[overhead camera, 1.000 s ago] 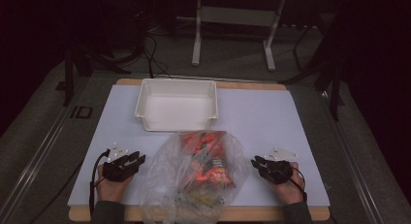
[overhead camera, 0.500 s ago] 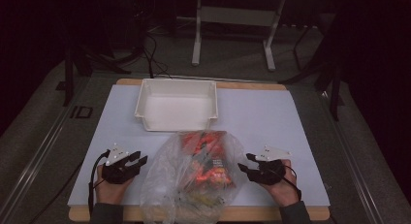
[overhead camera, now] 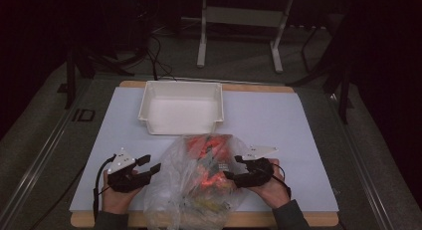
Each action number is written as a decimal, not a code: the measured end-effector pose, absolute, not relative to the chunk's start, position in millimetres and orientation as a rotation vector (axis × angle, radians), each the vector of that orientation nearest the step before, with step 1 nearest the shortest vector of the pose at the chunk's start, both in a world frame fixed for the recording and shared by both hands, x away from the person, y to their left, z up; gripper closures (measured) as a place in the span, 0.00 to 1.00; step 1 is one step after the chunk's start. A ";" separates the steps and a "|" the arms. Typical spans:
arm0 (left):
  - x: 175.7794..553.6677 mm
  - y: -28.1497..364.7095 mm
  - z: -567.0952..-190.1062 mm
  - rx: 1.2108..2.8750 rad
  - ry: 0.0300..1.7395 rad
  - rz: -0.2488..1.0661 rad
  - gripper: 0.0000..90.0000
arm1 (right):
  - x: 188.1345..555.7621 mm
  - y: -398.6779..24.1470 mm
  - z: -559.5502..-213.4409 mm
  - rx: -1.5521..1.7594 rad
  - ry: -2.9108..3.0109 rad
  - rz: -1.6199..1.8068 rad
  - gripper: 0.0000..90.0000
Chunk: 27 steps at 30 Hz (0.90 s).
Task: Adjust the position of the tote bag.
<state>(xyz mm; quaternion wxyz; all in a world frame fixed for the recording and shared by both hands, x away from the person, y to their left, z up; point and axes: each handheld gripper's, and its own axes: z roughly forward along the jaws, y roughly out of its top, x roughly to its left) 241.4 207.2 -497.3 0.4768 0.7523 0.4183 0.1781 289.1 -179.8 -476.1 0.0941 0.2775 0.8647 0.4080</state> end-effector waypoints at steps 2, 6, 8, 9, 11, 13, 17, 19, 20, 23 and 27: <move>242.8 200.4 -500.6 1.875 1.028 0.433 0.47 | 293.0 -175.0 -481.1 0.830 2.597 1.194 0.41; 249.9 192.2 -512.0 1.965 1.073 0.409 0.54 | 297.6 -171.6 -486.9 0.864 2.633 1.184 0.63; 254.5 189.9 -519.0 2.027 1.119 0.392 0.61 | 297.7 -172.4 -486.3 0.865 2.631 1.187 0.71; 255.7 188.9 -523.0 2.067 1.114 0.388 0.78 | 297.1 -174.8 -484.0 0.854 2.622 1.201 0.85; 256.0 188.8 -523.5 2.078 1.117 0.398 0.86 | 296.6 -176.0 -482.6 0.843 2.619 1.197 0.91; 256.5 191.1 -522.6 2.067 1.125 0.405 0.98 | 295.6 -178.3 -480.5 0.831 2.600 1.189 0.98; 258.0 199.1 -521.5 2.055 1.171 0.444 1.00 | 296.7 -189.7 -476.3 0.861 2.549 1.164 0.99; 258.5 199.9 -522.0 2.059 1.181 0.456 1.00 | 297.6 -193.2 -475.7 0.877 2.533 1.166 0.99; 259.7 201.8 -523.0 2.058 1.198 0.467 1.00 | 299.9 -200.9 -474.2 0.908 2.510 1.175 0.99; 261.1 203.8 -524.0 2.058 1.217 0.483 1.00 | 302.2 -208.6 -473.0 0.943 2.479 1.167 1.00; 263.3 208.0 -526.8 2.049 1.255 0.492 1.00 | 308.5 -228.4 -473.7 1.019 2.421 1.142 1.00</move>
